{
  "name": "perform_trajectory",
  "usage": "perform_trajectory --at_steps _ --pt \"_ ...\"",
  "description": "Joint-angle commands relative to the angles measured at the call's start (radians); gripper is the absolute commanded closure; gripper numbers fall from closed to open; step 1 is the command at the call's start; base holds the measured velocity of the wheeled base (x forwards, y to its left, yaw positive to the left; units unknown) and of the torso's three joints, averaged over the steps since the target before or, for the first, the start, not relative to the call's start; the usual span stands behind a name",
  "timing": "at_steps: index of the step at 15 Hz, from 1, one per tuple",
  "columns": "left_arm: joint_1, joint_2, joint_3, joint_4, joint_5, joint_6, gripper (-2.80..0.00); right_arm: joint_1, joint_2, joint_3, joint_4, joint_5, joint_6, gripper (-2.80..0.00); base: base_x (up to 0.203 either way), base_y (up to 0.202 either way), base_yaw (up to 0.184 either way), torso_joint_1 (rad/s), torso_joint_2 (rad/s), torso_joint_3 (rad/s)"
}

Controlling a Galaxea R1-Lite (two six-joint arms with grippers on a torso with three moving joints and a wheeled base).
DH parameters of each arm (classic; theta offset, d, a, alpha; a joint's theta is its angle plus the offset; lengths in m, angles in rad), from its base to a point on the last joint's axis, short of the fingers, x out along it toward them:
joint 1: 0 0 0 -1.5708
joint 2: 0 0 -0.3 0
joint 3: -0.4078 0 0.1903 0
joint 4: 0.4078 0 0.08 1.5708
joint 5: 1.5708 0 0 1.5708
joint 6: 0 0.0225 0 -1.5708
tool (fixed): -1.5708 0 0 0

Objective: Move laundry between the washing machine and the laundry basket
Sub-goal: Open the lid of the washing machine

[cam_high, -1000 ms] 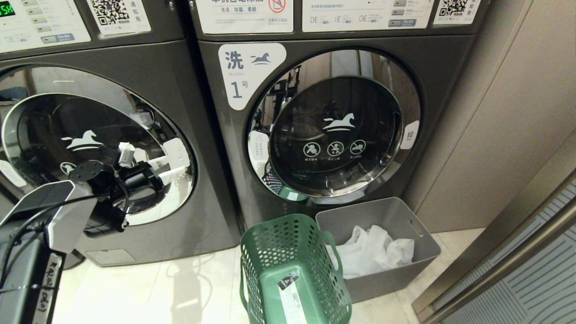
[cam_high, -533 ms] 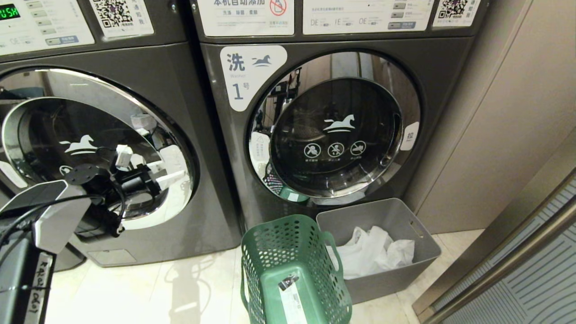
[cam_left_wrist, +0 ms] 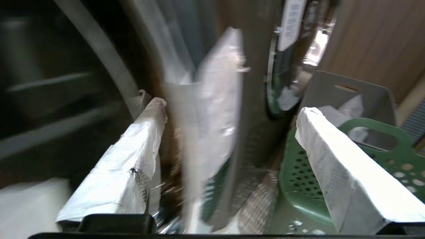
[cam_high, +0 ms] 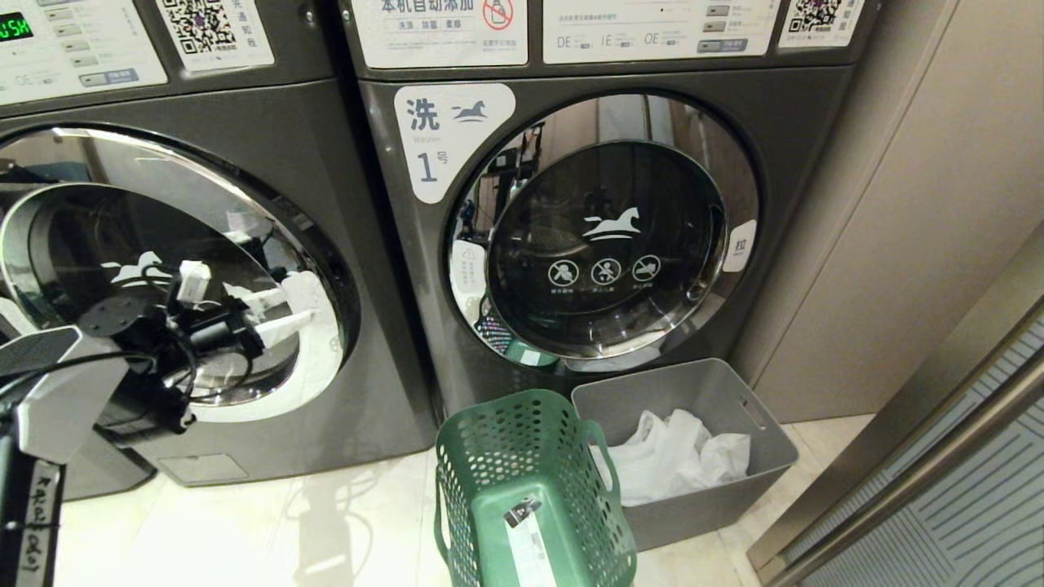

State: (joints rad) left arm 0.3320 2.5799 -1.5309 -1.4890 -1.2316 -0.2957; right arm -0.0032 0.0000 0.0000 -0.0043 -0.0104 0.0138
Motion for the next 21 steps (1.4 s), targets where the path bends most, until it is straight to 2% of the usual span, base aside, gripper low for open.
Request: perform_trajectory --at_steps 1,4,6,9,11,12,13,15,16,17,18,19,20,21 --pt "0.047 -0.002 0.000 -0.001 -0.002 -0.002 -2.80 0.000 0.000 0.000 0.000 0.000 0.000 0.00 0.000 0.000 0.000 0.000 0.00 0.000" --pt "0.093 -0.005 0.026 -0.035 -0.041 -0.002 -2.80 0.000 0.000 0.000 0.000 0.000 0.000 0.00 0.000 0.000 0.000 0.000 0.00 0.000" --pt "0.114 -0.069 0.118 -0.040 -0.065 -0.003 -2.80 0.000 0.000 0.000 0.000 0.000 0.000 0.00 0.000 0.000 0.000 0.000 0.00 0.000" --pt "0.175 -0.304 0.322 -0.041 -0.066 -0.016 -2.80 0.000 0.000 0.000 0.000 0.000 0.000 0.00 0.000 0.000 0.000 0.000 0.00 0.000" --pt "0.275 -0.527 0.487 -0.041 -0.056 -0.035 -2.80 0.000 0.000 0.000 0.000 0.000 0.000 0.00 0.000 0.000 0.000 0.000 0.00 0.000" --pt "0.366 -0.651 0.567 -0.041 -0.048 -0.053 -2.80 0.000 0.000 0.000 0.000 0.000 0.000 0.00 0.000 0.000 0.000 0.000 0.00 0.000" --pt "0.498 -0.751 0.629 -0.041 -0.040 -0.080 -2.80 0.000 0.000 0.000 0.000 0.000 0.000 0.00 0.000 0.000 0.000 0.000 0.00 0.000" --pt "0.856 -0.908 0.711 -0.041 -0.025 -0.169 -2.80 0.000 0.000 0.000 0.000 0.000 0.000 0.00 0.000 0.000 0.000 0.000 0.00 0.000" --pt "1.051 -0.992 0.735 -0.041 -0.008 -0.253 -2.80 0.000 0.000 0.000 0.000 0.000 0.000 0.00 0.000 0.000 0.000 0.000 0.00 0.000" --pt "1.213 -1.085 0.743 -0.041 0.029 -0.380 -2.80 0.000 0.001 0.000 0.000 0.000 0.000 0.00 0.000 0.000 0.000 0.000 0.00 0.000" --pt "1.345 -1.198 0.735 -0.041 0.109 -0.544 -2.80 0.002 0.001 0.000 0.000 0.000 0.000 0.00 0.000 0.000 0.000 0.000 0.00 0.000" --pt "1.437 -1.287 0.710 -0.041 0.227 -0.693 -2.80 0.002 0.000 0.000 0.000 0.000 0.000 0.00 0.000 0.000 0.000 0.000 0.00 0.000" --pt "1.485 -1.344 0.677 -0.041 0.307 -0.795 -2.80 0.002 0.000 0.000 0.000 0.000 0.000 0.00 0.000 0.000 0.000 0.000 0.00 0.000" --pt "1.495 -1.371 0.651 -0.041 0.342 -0.836 -2.80 0.002 0.000 0.000 0.000 0.000 0.000 0.00 0.000 0.000 0.000 0.000 0.00 0.000"
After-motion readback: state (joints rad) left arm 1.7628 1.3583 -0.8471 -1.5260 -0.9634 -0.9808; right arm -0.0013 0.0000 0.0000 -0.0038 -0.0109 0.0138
